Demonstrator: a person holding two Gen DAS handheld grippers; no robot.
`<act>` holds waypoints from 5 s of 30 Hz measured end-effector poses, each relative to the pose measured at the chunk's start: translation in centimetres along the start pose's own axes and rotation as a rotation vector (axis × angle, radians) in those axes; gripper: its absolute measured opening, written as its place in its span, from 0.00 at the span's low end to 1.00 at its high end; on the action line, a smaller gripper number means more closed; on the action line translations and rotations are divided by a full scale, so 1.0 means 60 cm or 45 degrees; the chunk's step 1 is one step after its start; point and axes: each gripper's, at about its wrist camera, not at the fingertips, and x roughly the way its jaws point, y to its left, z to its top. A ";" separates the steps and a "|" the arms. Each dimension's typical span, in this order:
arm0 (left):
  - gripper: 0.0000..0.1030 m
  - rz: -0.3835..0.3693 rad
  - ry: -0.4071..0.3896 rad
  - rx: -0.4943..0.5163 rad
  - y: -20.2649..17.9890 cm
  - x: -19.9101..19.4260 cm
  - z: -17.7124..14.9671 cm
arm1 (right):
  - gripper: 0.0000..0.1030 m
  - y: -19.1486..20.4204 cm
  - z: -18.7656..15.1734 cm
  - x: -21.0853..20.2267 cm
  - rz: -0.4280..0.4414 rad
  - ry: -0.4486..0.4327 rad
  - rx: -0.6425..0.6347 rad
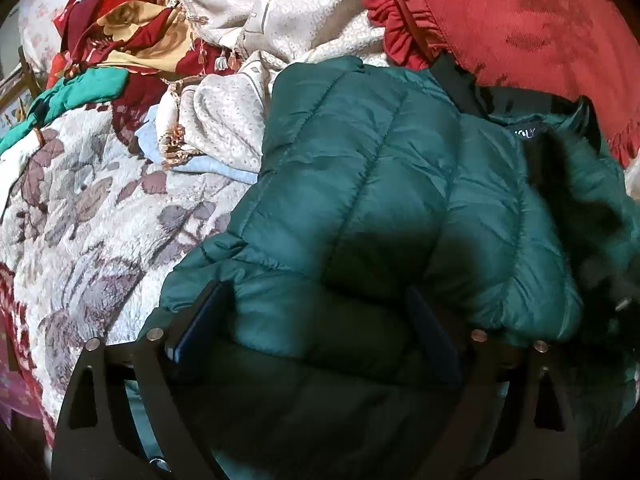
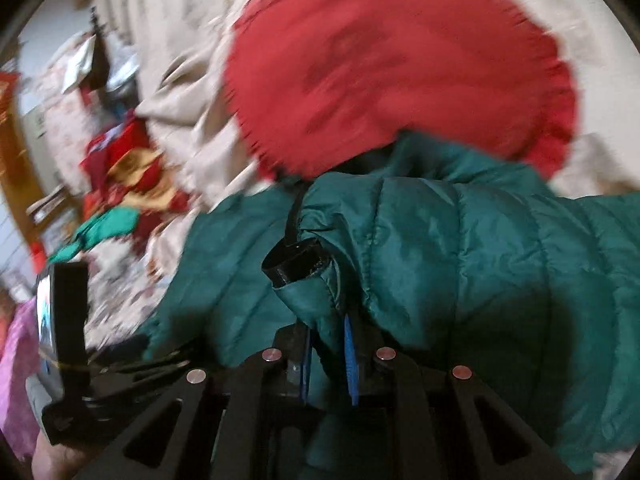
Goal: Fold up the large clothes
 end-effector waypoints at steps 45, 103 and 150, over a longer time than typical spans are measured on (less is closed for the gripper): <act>0.10 -0.680 -0.453 -0.234 0.032 -0.085 0.047 | 1.00 -0.087 -0.141 -0.084 -0.409 0.364 -0.166; 0.49 -0.241 -0.173 0.196 -0.117 -0.007 0.045 | 0.65 -0.093 0.045 -0.022 -0.388 0.136 0.018; 0.78 -0.297 -0.095 0.218 -0.126 0.017 0.047 | 1.00 -0.120 0.012 0.020 -0.446 0.157 -0.033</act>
